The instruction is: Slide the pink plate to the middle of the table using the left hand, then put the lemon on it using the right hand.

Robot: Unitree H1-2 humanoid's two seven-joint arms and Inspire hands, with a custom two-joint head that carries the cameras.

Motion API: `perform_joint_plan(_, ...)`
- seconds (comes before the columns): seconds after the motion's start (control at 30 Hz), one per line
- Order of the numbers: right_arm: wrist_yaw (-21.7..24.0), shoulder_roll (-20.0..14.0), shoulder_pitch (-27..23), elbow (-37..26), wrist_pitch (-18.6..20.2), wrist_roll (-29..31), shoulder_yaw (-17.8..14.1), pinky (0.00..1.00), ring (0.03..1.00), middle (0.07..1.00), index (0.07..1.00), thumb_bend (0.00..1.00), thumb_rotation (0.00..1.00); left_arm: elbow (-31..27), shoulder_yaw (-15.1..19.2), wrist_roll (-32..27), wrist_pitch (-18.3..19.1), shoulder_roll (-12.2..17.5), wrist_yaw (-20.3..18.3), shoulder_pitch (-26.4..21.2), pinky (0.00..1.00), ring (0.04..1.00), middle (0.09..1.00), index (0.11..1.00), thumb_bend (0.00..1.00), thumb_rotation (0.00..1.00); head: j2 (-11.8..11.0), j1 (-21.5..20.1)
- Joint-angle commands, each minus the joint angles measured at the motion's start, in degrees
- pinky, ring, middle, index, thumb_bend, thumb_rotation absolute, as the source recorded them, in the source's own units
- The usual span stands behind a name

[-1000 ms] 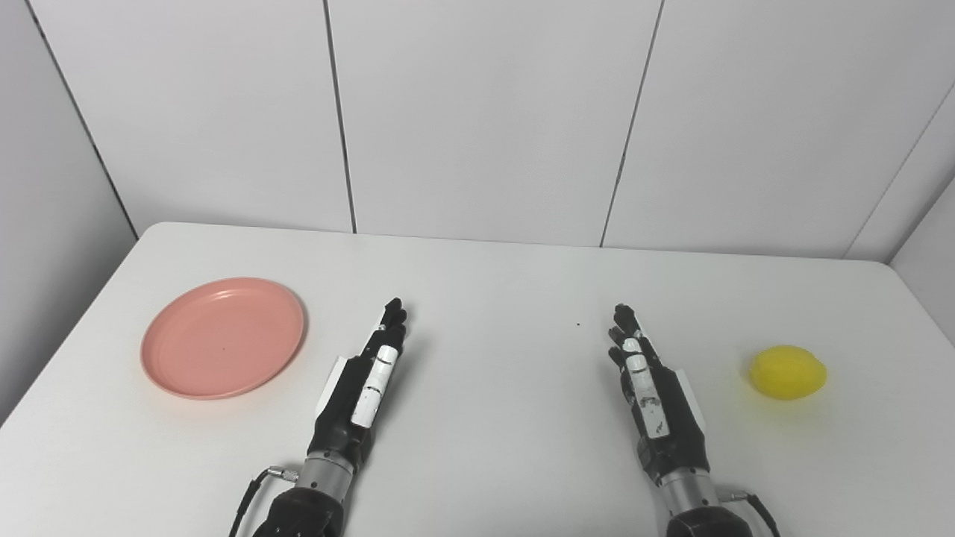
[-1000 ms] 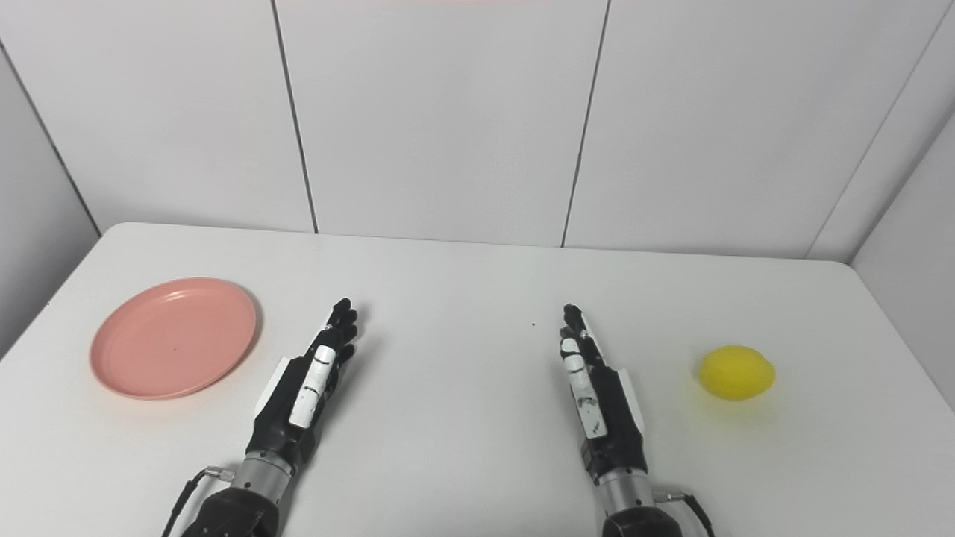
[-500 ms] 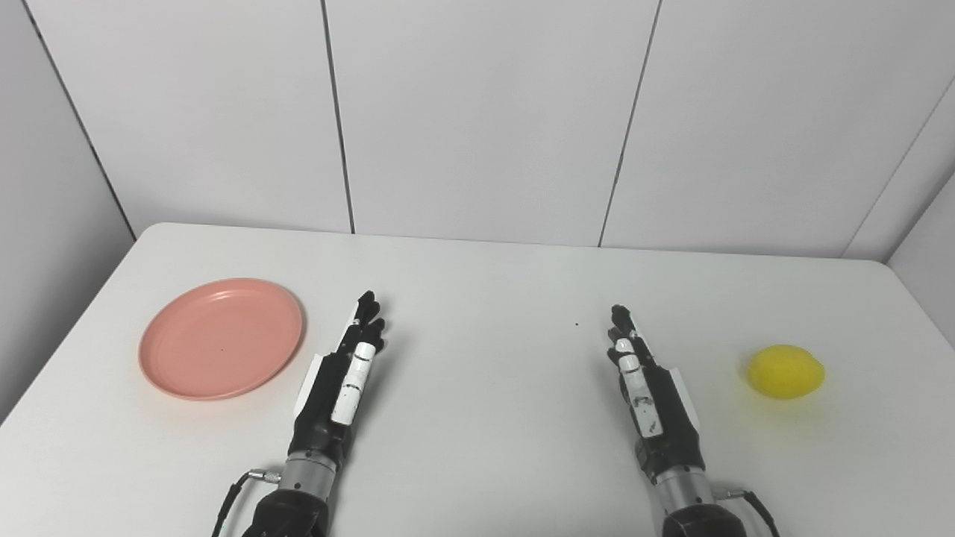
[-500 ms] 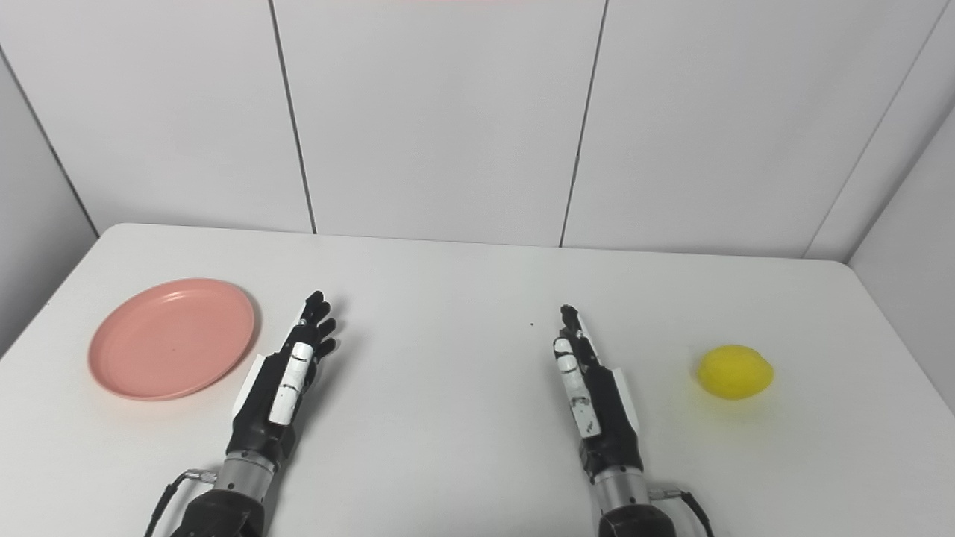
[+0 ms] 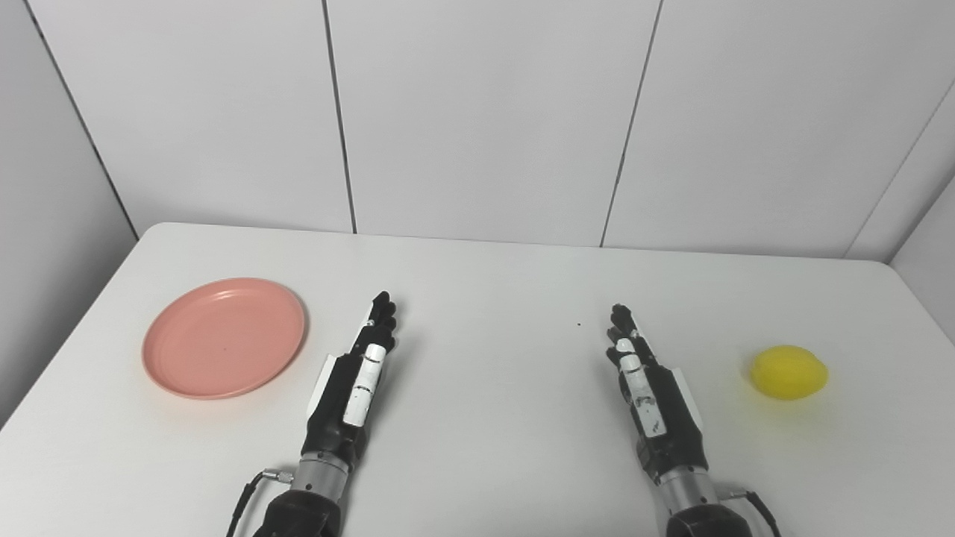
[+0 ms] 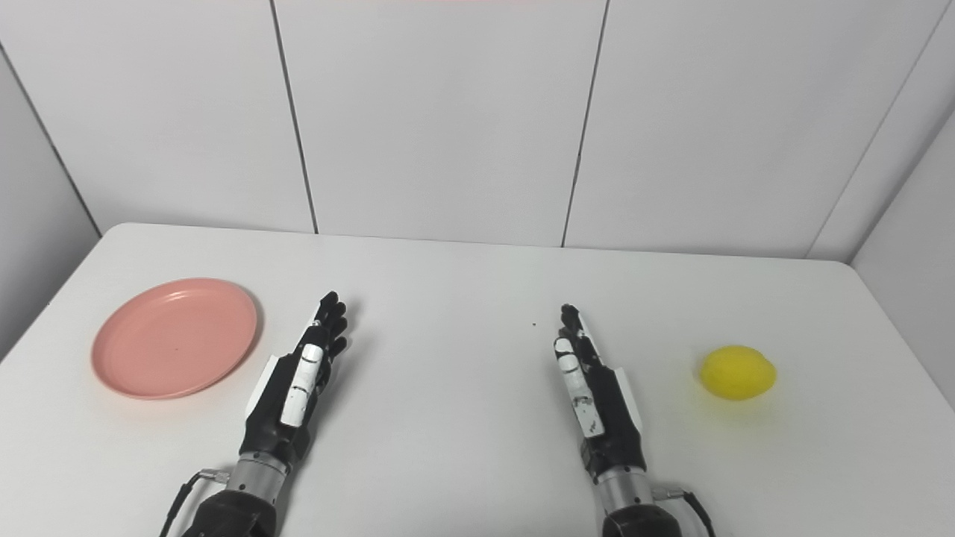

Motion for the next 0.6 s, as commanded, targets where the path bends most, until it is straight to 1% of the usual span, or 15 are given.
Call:
perform_joint_plan(0.0,1.67,-1.77,0.22,-0.76,-2.12,1.06,-0.48,1.00,0.999,0.995,0.975,0.70,0.89,-1.68,-0.43,0.94,-1.60,-0.61,0.43,-1.71,1.00,1.000,1.000,1.000,0.62,1.00,-0.51,2.17)
perform_joint_plan(0.03,2.51,-2.53,0.32,-0.78,-2.73,1.30,-0.31,1.00,1.000,0.998,0.988,0.67,0.91,-1.74,-0.56,1.04,-1.63,-0.81,0.52,-1.89,1.00,1.000,1.000,1.000,0.62,1.00,-0.94,3.54)
perform_joint_plan(0.1,3.79,-3.51,0.43,-0.80,-3.40,1.71,-0.15,1.00,1.000,1.000,0.998,0.62,0.94,-1.39,-0.57,0.98,-2.33,-1.15,0.66,-2.25,1.00,1.000,1.000,1.000,0.62,1.00,-1.15,4.22)
perform_joint_plan(0.13,4.67,-4.17,0.41,-0.43,-3.80,2.04,-0.07,1.00,1.000,1.000,0.999,0.61,0.96,-0.94,-0.46,1.03,-2.76,-1.44,0.92,-2.46,1.00,1.000,1.000,1.000,0.62,1.00,-1.83,6.16)
perform_joint_plan(0.17,5.27,-4.60,0.38,-0.15,-4.06,2.28,-0.02,1.00,1.000,1.000,1.000,0.59,0.99,-0.63,-0.37,1.08,-3.04,-1.62,1.09,-2.59,1.00,1.000,1.000,1.000,0.63,1.00,-1.83,6.16)
perform_joint_plan(0.2,5.89,-5.11,0.22,0.44,-4.18,2.59,0.01,1.00,1.000,1.000,1.000,0.58,0.99,-0.22,-0.34,0.92,-3.33,-1.88,1.17,-2.77,1.00,1.000,1.000,1.000,0.63,1.00,-2.56,8.28)
perform_joint_plan(0.3,7.03,-6.13,-0.05,1.62,-4.63,3.30,-0.05,1.00,1.000,1.000,1.000,0.60,1.00,0.76,-0.53,1.55,-3.91,-2.31,1.70,-3.08,1.00,1.000,1.000,1.000,0.64,1.00,-3.66,10.65)
perform_joint_plan(0.37,7.08,-6.52,0.11,1.91,-5.45,3.06,-0.26,1.00,1.000,1.000,1.000,0.58,1.00,1.22,-0.62,2.28,-4.11,-2.31,2.07,-3.23,1.00,1.000,1.000,1.000,0.66,1.00,-4.26,11.57)
perform_joint_plan(0.5,6.98,-6.94,0.37,1.72,-5.36,3.00,-0.51,1.00,1.000,1.000,1.000,0.57,1.00,1.89,-0.01,1.36,-4.83,-2.26,2.21,-3.66,1.00,1.000,1.000,1.000,0.67,1.00,-4.83,12.85)
perform_joint_plan(0.53,6.86,-6.98,0.39,1.63,-5.31,2.88,-0.52,1.00,1.000,1.000,1.000,0.55,1.00,1.97,0.24,1.09,-4.93,-2.23,2.27,-3.81,0.99,1.000,1.000,1.000,0.68,1.00,-4.83,12.85)
perform_joint_plan(0.57,6.78,-7.04,0.43,1.64,-5.36,2.75,-0.53,1.00,1.000,1.000,1.000,0.54,1.00,1.53,0.48,1.99,-3.64,-1.87,2.79,-3.94,0.99,1.000,1.000,1.000,0.68,1.00,-5.08,13.29)
